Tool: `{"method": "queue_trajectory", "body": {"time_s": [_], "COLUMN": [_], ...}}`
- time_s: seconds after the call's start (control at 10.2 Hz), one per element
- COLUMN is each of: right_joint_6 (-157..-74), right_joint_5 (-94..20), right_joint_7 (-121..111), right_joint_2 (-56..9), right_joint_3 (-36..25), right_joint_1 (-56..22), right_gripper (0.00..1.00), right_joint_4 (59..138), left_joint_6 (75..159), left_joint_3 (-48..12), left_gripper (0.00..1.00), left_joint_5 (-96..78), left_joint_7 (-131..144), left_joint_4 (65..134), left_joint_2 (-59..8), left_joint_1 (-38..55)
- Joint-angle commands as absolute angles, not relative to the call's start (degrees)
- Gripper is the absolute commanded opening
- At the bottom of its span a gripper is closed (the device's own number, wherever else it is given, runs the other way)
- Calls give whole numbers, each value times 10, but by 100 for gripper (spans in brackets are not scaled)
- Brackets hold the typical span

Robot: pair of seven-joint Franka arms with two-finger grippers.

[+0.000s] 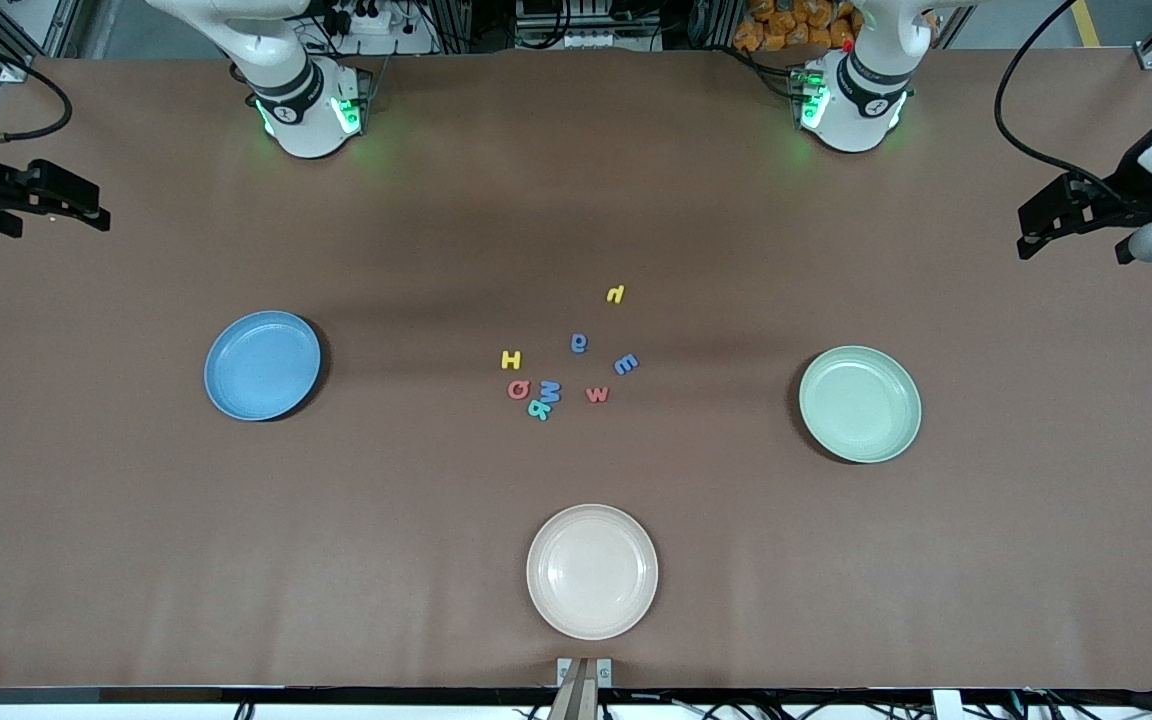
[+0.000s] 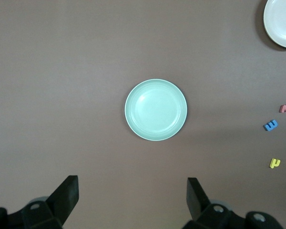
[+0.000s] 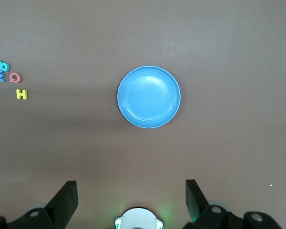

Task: Sort uppercase to blue plate, lowercase to green plate

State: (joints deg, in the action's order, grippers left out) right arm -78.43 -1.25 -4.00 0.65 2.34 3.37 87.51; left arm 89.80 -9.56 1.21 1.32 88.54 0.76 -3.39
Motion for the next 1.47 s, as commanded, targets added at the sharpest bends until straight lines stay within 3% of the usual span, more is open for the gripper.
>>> {"method": "queue_trajectory", "body": {"time_s": [0.0,0.39,0.88,1.08,1.37], "right_joint_6": [-773,-773,-799,-874,-1037], "right_joint_5": [-11,-11,-25,-71,-94], "right_joint_7": [-44,-44,-71,-57,86], "right_joint_2": [-4,-4,-24,-27,-32], "right_joint_3": [23,23,11,10,12], "right_joint_1": [33,35,45,27,-70], "right_gripper": [100,100,100,100,100], "right_joint_4": [855,856,885,950,1040], "left_joint_6": [889,922,1141,1157,1305], "left_joint_3": [-99,-107,-231,-270,-327], "left_gripper": [100,100,100,100,100], "left_joint_5": [9,4,4,6,11], "left_joint_7": [10,30,173,177,244], "left_joint_4": [878,916,1087,1121,1235], "left_joint_2": [-15,-52,-54,-60,-71], "left_joint_1": [-30,-17,-16,-16,16]}}
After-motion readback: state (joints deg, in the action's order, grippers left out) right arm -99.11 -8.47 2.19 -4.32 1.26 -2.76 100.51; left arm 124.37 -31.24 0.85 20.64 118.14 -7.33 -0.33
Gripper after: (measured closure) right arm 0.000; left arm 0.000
